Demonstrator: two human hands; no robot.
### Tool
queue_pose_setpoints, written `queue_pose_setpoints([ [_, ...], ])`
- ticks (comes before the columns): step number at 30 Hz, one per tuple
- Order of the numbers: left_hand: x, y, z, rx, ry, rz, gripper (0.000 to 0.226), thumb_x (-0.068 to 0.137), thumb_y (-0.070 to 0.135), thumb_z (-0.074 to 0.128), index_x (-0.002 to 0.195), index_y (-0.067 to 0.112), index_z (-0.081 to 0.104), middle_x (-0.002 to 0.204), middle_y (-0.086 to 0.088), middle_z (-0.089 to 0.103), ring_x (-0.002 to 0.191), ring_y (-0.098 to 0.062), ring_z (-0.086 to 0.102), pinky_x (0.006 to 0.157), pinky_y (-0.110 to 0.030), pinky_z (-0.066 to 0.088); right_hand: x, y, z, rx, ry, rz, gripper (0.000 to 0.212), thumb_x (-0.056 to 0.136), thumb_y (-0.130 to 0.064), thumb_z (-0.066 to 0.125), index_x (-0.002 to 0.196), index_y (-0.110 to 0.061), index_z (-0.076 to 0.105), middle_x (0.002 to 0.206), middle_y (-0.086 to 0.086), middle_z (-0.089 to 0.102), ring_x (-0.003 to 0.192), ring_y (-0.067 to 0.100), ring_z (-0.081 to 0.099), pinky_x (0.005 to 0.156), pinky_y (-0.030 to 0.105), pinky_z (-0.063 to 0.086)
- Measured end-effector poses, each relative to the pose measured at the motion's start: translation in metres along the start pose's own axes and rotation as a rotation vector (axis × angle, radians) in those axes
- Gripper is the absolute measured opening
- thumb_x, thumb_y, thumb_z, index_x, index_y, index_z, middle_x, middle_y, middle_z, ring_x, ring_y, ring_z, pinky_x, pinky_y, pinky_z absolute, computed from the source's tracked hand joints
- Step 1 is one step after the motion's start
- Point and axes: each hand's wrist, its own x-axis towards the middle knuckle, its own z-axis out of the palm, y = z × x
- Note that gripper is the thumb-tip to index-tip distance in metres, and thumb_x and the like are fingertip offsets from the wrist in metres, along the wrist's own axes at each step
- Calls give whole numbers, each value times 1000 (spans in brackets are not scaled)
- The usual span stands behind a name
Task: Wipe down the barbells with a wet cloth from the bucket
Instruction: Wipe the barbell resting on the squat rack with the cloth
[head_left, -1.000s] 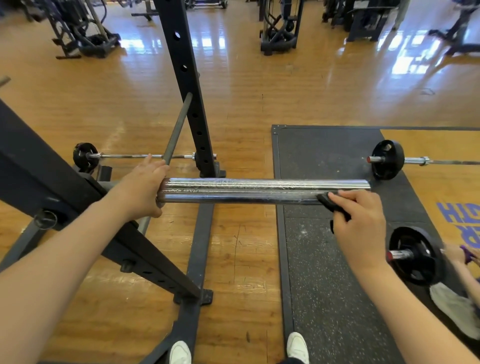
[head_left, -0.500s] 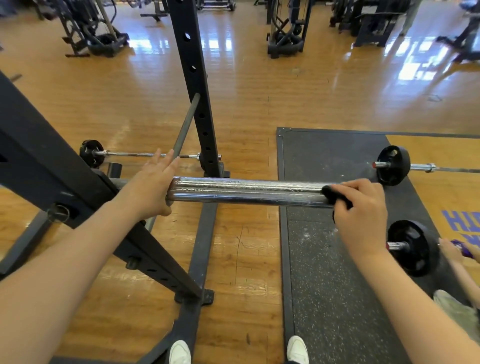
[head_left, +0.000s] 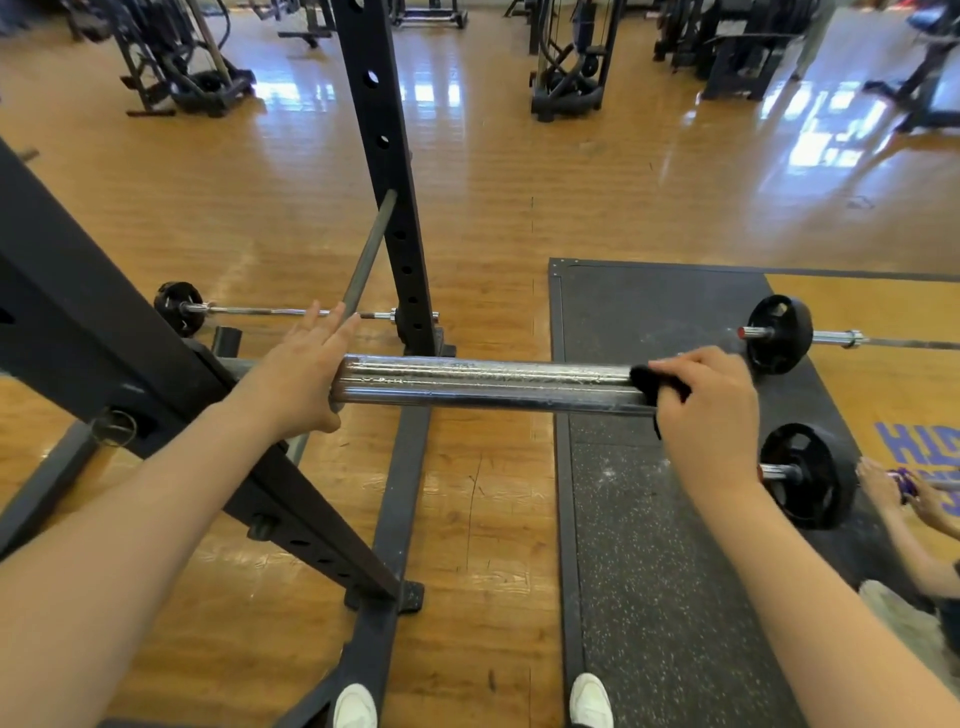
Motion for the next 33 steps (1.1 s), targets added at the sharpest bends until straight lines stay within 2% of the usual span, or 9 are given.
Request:
queue_pose_setpoints([
  [3, 0, 0, 2, -7, 1, 5, 117, 70, 21, 81, 151, 12, -3, 159, -8, -4, 145, -27, -10, 117, -39, 8, -3, -2, 8, 9, 25, -66, 18, 78, 0, 56, 86, 0, 73, 75, 9, 60, 76, 13, 39, 64, 22, 25],
  [6, 1, -1, 3, -9, 6, 2, 116, 70, 21, 81, 151, 12, -3, 159, -8, -5, 145, -26, -10, 118, -39, 8, -22, 3, 7, 10, 9, -110, 24, 73, 16, 63, 91, 2, 72, 77, 9, 60, 79, 14, 40, 69, 28, 39],
  [10, 1, -1, 3, -15, 8, 0, 114, 72, 21, 80, 151, 12, -2, 159, -8, -4, 145, -26, -10, 117, -39, 8, -27, 9, 2, 22, 35, -62, 25, 72, 17, 64, 92, 3, 72, 81, 10, 61, 83, 17, 46, 76, 20, 36],
  [13, 2, -2, 4, -24, 13, 0, 112, 72, 20, 79, 151, 13, 0, 159, -8, -2, 146, -27, -9, 117, -39, 9, -18, 14, 3, 10, 133, 33, 22, 77, 9, 59, 93, 1, 72, 85, 12, 62, 87, 25, 48, 78, 36, 43],
  [15, 3, -3, 4, -30, 16, 3, 111, 72, 20, 79, 152, 13, 1, 159, -7, -2, 146, -26, -8, 117, -39, 9, -9, 11, 9, 0, 177, 87, 21, 80, 4, 56, 94, 1, 72, 87, 13, 62, 88, 28, 49, 78, 37, 40],
  [18, 3, -3, 5, -32, 3, 0, 112, 72, 21, 80, 152, 15, 1, 159, -6, -2, 146, -25, -9, 116, -40, 10, -12, 7, 19, 6, 188, -60, 23, 83, -4, 51, 92, 1, 72, 86, 13, 63, 87, 22, 46, 79, 27, 33],
  [23, 3, -2, 4, -47, 15, -2, 114, 71, 20, 80, 151, 14, 1, 159, -5, -3, 146, -25, -9, 116, -40, 11, -43, 38, 5, -10, 211, -111, 26, 76, 5, 52, 93, 2, 72, 87, 16, 64, 87, 29, 51, 77, 37, 45],
  [28, 3, -3, 5, -59, 14, 1, 115, 69, 20, 82, 152, 15, 3, 159, -5, -1, 146, -25, -7, 116, -40, 12, -36, 30, 0, 58, 301, 163, 25, 76, 10, 55, 93, 4, 71, 88, 19, 62, 88, 31, 50, 85, 0, 25],
  [33, 4, -3, 5, -78, 9, 9, 115, 69, 18, 82, 152, 16, 2, 159, -5, -1, 146, -25, -8, 116, -40, 11, -40, 9, 25, 118, 230, -38, 26, 81, -2, 50, 96, 2, 71, 90, 16, 62, 90, 21, 45, 85, 13, 32],
])
